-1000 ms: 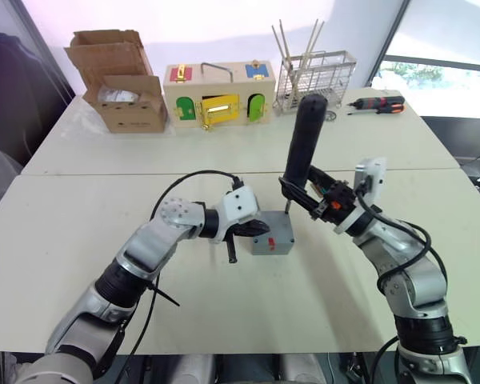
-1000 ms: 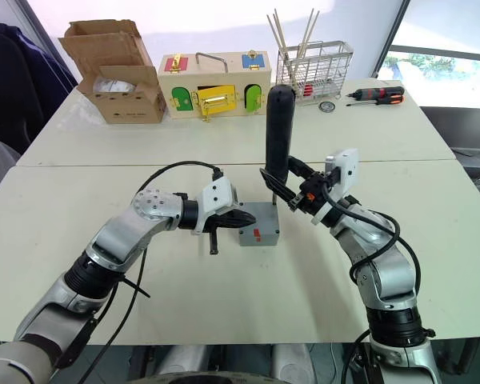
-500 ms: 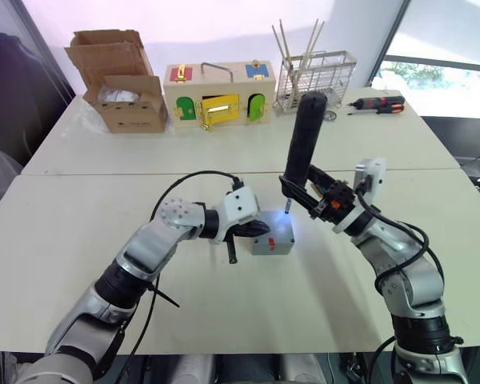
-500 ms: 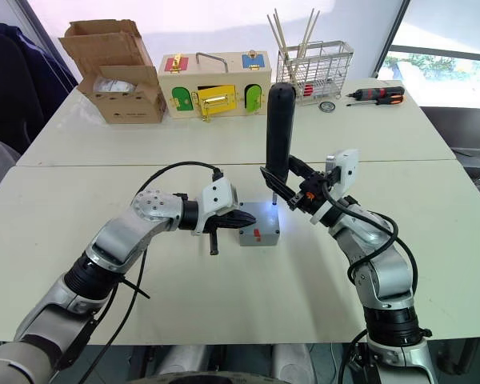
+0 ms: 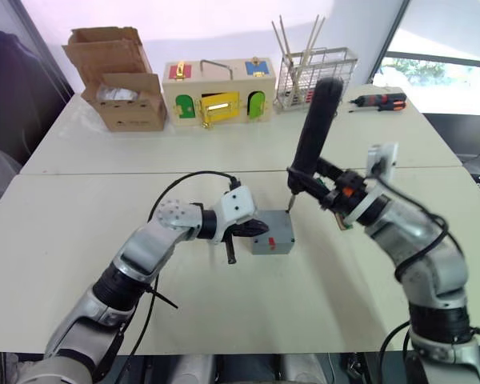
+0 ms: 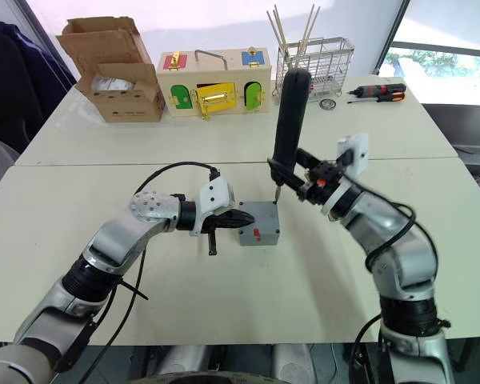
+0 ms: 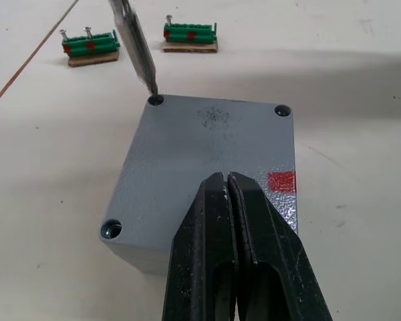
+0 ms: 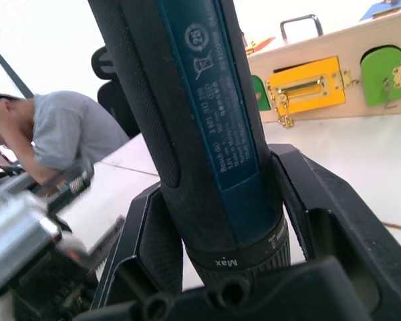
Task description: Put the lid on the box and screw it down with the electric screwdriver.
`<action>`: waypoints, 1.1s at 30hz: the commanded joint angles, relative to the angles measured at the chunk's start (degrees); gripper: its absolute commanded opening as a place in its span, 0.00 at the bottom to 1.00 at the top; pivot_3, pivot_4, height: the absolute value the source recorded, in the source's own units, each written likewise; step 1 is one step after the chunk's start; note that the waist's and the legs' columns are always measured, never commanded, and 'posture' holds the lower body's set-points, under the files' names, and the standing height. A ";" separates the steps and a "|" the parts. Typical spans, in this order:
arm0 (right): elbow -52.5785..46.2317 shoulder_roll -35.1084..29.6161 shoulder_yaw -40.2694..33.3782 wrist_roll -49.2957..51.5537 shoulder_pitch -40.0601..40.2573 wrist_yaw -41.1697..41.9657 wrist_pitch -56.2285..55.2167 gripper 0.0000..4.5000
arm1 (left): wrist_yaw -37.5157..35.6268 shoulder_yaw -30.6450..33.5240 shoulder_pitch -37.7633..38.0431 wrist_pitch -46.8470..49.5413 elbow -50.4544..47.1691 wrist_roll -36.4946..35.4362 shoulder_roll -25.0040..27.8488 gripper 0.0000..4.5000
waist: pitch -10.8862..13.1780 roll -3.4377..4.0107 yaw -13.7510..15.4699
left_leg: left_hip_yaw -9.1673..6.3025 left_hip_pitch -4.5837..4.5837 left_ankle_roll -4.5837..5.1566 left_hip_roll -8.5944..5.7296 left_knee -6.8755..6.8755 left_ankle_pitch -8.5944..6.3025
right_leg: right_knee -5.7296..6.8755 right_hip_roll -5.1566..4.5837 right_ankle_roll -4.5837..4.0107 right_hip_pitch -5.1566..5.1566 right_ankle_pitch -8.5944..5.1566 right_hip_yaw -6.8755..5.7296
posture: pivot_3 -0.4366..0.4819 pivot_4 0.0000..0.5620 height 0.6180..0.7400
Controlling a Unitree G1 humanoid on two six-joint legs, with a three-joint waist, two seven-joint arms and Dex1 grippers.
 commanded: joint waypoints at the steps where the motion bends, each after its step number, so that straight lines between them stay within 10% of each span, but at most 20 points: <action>1: -2.39 -1.81 -6.82 5.97 -6.19 -2.47 1.51 0.42 | 2.59 5.91 -0.36 1.28 -1.14 -3.52 -1.66 0.00 | 0.02 -0.02 0.03 | -0.03 -0.23 -0.03 0.01 0.04 0.02 | 0.05 0.00 0.00 -0.23 0.00 -0.02 | 0.48 0.27 0.92; 16: 9.52 -16.98 -10.91 1.03 -15.96 -11.77 18.65 0.42 | -3.04 6.20 -4.74 5.72 -9.62 -11.66 0.54 0.00 | 0.46 0.24 -0.02 | 0.11 -0.46 -0.39 -0.03 0.03 0.24 | 0.02 -0.05 -0.01 -0.41 0.01 0.04 | 0.48 0.27 0.92; 25: 16.96 -45.29 -1.10 -1.71 -7.73 11.21 30.61 0.42 | -3.97 -0.45 -3.27 0.93 -12.14 -7.95 1.71 0.00 | 0.63 0.37 -0.01 | 0.19 -0.93 -0.09 -0.01 0.13 0.09 | 0.05 -0.05 0.00 -0.84 0.02 0.01 | 0.48 0.27 0.92; 33: 30.51 -43.03 4.49 -0.19 -10.19 14.98 47.05 0.42 | -5.10 -2.62 -2.67 1.36 -15.01 -7.18 4.20 0.00 | 0.66 0.42 -0.12 | 0.21 -1.09 -0.08 -0.01 0.19 0.10 | 0.07 -0.05 -0.04 -1.04 0.06 0.05 | 0.48 0.27 0.92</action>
